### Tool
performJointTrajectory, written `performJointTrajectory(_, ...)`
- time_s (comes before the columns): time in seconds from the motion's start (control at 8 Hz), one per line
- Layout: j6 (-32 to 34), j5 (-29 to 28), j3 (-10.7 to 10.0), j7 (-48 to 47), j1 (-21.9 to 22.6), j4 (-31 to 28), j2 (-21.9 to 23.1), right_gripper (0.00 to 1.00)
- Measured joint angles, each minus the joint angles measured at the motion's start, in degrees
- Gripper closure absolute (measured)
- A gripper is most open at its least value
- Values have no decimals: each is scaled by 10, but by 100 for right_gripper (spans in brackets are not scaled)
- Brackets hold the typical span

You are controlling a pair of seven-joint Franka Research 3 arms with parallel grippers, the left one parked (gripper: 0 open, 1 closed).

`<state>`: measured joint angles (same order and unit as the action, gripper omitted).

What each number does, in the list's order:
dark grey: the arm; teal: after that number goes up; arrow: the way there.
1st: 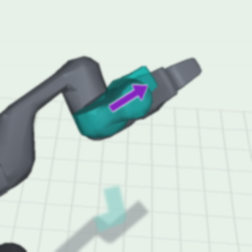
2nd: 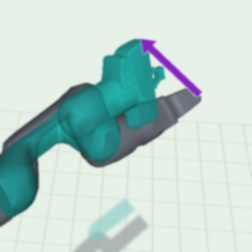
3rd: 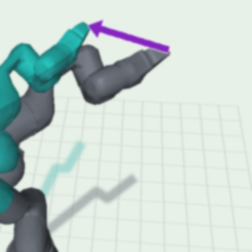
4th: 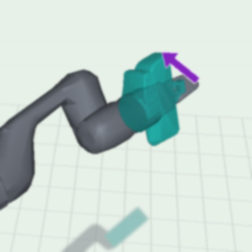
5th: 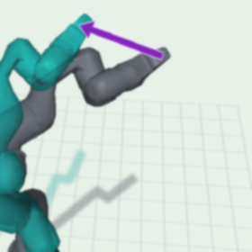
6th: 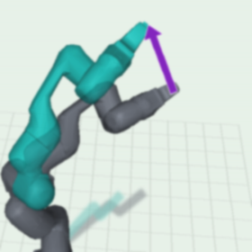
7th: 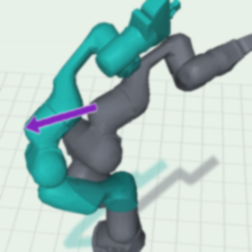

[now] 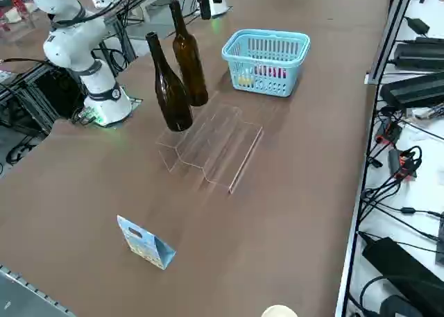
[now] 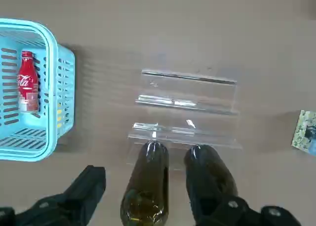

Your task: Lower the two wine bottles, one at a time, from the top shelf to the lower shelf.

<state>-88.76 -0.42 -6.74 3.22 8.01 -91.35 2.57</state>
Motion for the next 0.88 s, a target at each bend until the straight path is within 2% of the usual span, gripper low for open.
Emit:
performJointTrajectory(0.5, -3, 0, 1, 0, 2, -8, 2, 0)
performJointTrajectory(0.88, 12, 0, 20, -11, 6, -10, 5, 0)
